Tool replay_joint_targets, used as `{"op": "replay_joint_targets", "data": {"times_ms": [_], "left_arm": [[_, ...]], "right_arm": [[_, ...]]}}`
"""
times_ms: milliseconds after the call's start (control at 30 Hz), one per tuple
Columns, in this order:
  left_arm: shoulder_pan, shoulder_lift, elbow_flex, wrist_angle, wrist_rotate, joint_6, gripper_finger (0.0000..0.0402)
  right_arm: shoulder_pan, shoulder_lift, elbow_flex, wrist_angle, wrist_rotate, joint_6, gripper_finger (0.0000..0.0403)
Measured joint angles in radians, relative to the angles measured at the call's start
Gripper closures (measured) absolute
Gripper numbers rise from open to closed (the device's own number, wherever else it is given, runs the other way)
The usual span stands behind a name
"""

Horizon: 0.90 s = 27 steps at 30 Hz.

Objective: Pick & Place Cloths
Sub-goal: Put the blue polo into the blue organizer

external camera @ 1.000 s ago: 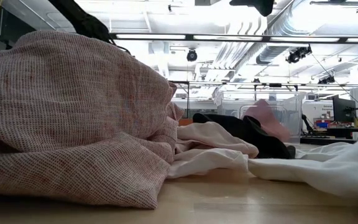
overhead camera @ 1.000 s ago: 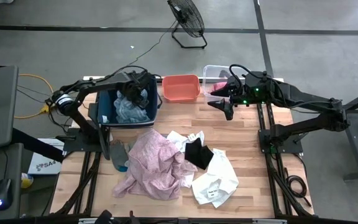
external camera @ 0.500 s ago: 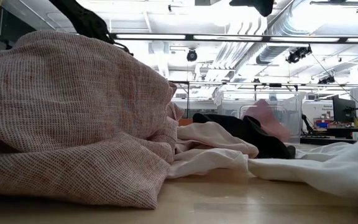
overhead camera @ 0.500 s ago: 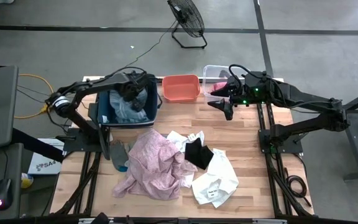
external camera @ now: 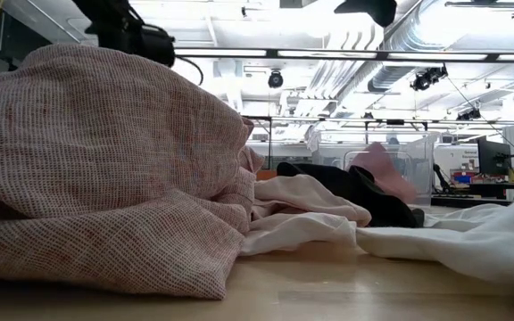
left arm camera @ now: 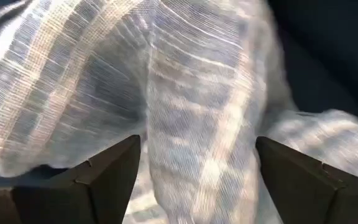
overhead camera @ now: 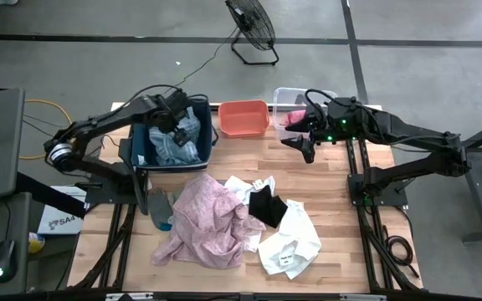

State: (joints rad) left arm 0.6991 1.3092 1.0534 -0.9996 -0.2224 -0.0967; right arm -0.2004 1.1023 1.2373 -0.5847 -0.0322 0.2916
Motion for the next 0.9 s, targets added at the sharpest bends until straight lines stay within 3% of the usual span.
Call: {"op": "replay_joint_targets", "data": {"times_ms": [233,467,600,900], "left_arm": [[0.0,-0.118,0.0,0.029,0.152,0.023,0.0093],[0.0,-0.181,0.0,0.086,0.282,0.069,0.0093],[0.0,-0.183,0.0,0.091,0.347,0.092,0.0093],[-0.03,-0.183,-0.001,0.06,0.351,0.092,0.0093]], "right_arm": [[0.017,0.0,-0.011,-0.067,-0.029,-0.024,0.0165],[0.075,0.0,-0.132,-0.054,-0.133,-0.149,0.0165],[0.119,0.001,-0.231,0.003,-0.142,-0.208,0.0165],[0.202,0.017,-0.449,0.295,-0.126,-0.373,0.0173]]}}
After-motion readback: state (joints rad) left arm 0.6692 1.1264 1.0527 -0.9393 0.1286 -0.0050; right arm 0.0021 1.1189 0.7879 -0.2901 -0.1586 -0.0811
